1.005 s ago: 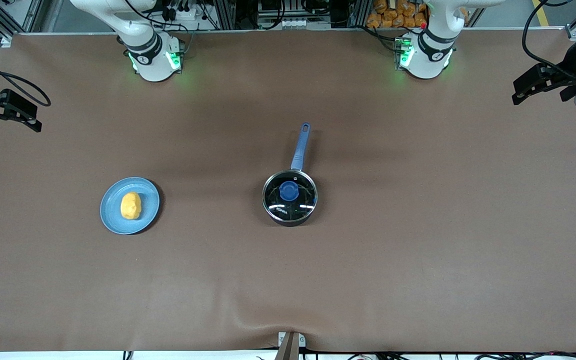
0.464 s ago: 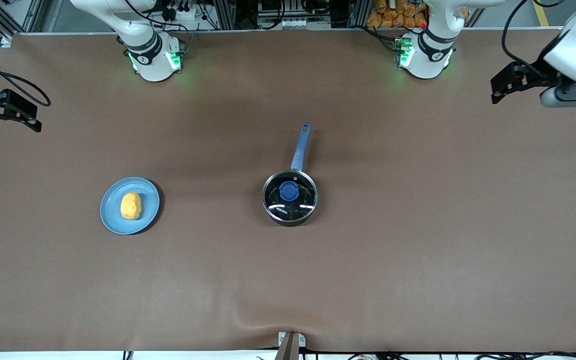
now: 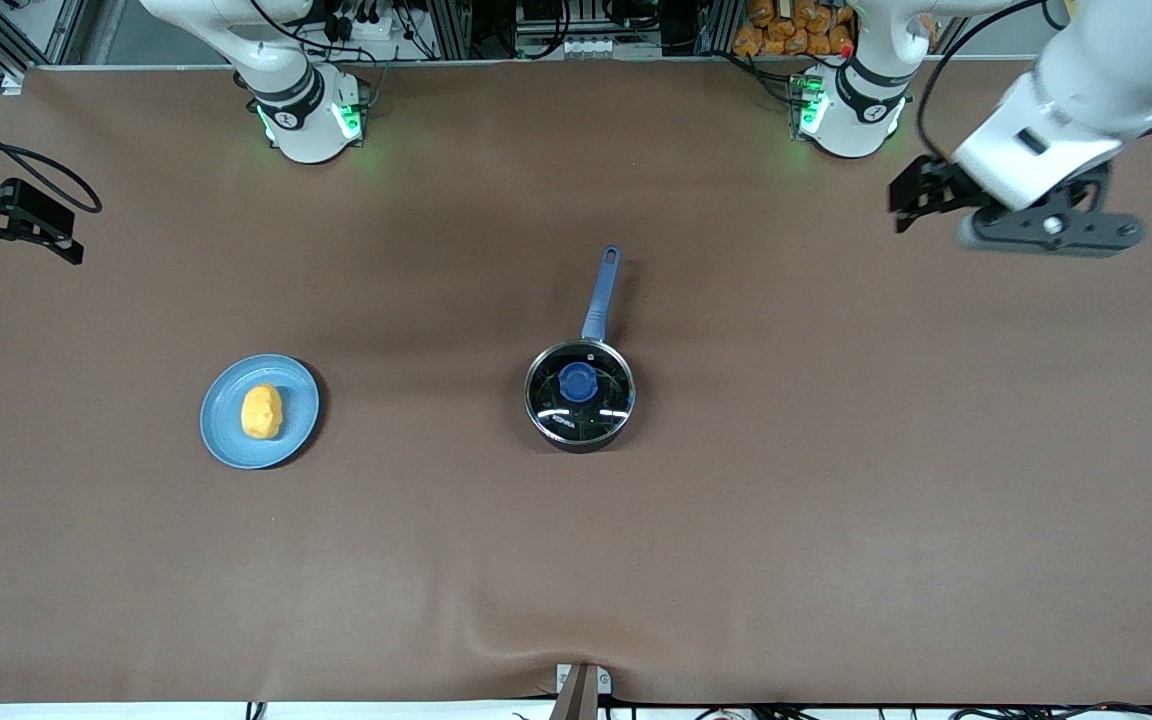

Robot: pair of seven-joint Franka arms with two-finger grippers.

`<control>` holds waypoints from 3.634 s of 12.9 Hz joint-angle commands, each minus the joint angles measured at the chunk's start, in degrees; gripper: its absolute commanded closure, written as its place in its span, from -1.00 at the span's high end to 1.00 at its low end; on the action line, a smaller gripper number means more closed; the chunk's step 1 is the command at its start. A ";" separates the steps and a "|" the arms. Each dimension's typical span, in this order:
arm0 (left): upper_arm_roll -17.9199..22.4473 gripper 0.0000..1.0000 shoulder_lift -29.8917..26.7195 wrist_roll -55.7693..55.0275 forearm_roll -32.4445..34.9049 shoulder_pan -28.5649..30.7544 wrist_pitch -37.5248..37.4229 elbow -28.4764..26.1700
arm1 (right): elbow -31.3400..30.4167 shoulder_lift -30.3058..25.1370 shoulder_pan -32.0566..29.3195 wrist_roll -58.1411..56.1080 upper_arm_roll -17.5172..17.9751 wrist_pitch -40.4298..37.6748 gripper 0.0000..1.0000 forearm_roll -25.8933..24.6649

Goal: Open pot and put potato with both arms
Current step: 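Move the left gripper to the lid while the right gripper reaches the potato, then grasp the lid knob with the left gripper while the right gripper grasps the potato, then lift the lid with the left gripper while the right gripper lifts the potato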

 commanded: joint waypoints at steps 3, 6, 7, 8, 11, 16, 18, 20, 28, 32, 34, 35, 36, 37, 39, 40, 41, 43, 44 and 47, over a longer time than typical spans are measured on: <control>-1.73 1.00 8.46 -13.01 0.63 -6.88 4.23 5.15 | -2.15 0.10 -0.47 -0.24 0.53 0.09 1.00 -0.39; -1.55 1.00 15.05 -21.71 0.89 -13.38 6.79 8.57 | -8.64 0.10 -0.38 -0.06 0.61 6.04 1.00 0.31; -1.20 1.00 17.68 -24.52 0.98 -16.10 8.01 9.62 | -10.84 0.10 -0.38 -0.06 0.61 7.89 1.00 0.32; -1.03 1.00 19.88 -27.25 1.16 -18.21 10.20 10.16 | -12.86 0.54 -0.38 0.29 0.61 10.00 1.00 0.32; -0.07 1.00 24.63 -34.46 2.03 -21.74 17.93 10.16 | -22.78 1.59 -0.29 0.38 0.88 20.88 1.00 0.40; 12.31 1.00 34.03 -40.45 2.74 -34.64 26.04 15.07 | -33.80 8.61 -0.29 0.38 0.97 39.62 1.00 0.49; 15.75 1.00 36.07 -41.60 2.57 -37.83 28.57 16.23 | -33.80 13.96 -0.29 0.38 0.97 43.57 1.00 0.49; 15.68 1.00 37.74 -42.22 2.48 -37.92 31.57 16.23 | -33.98 18.10 -0.03 0.38 0.97 47.71 1.00 0.49; 15.32 1.00 40.90 -41.87 0.90 -37.92 35.36 15.96 | -33.89 26.02 -0.20 0.47 0.97 57.30 1.00 0.84; 14.62 1.00 42.49 -41.43 0.45 -38.01 35.71 15.96 | -33.89 27.70 0.06 0.47 0.97 57.31 1.00 5.67; 14.45 1.00 43.11 -41.43 0.45 -38.10 36.41 15.96 | -33.89 27.70 0.15 0.29 0.97 57.31 1.00 5.68; 14.44 1.00 43.19 -41.43 0.45 -38.10 36.59 15.96 | -33.89 27.61 0.06 0.29 0.88 57.31 1.00 5.68; 14.18 1.00 43.28 -41.43 0.45 -38.10 36.68 15.96 | -33.80 27.61 -0.02 0.29 0.88 57.39 0.92 5.68; 14.09 1.00 43.46 -41.43 0.45 -38.10 36.68 15.96 | -33.80 27.61 -0.11 0.29 0.88 58.09 0.59 5.68; 13.92 1.00 43.46 -41.34 0.45 -38.10 36.68 15.96 | -33.89 27.61 -0.38 0.38 0.88 58.62 -0.25 5.68; 13.66 1.00 43.55 -41.34 0.45 -38.10 36.68 15.96 | -33.89 27.35 -0.38 0.38 0.88 58.54 -0.66 5.68; 13.65 1.00 43.55 -41.34 0.45 -38.10 36.68 15.96 | -33.89 27.09 -0.55 0.38 0.88 58.36 -0.93 5.68; 13.65 1.00 43.63 -41.25 0.37 -38.10 36.68 15.96 | -33.98 25.16 -1.08 -0.15 0.88 57.57 -1.00 5.59; 13.57 0.97 43.63 -40.64 0.37 -38.10 36.68 15.88 | -33.89 23.58 -1.43 -1.10 0.88 55.74 -1.00 5.59; 13.39 0.64 43.98 -40.11 -0.24 -37.92 36.68 15.88 | -33.63 19.45 -2.22 -2.08 0.88 51.69 -1.00 5.59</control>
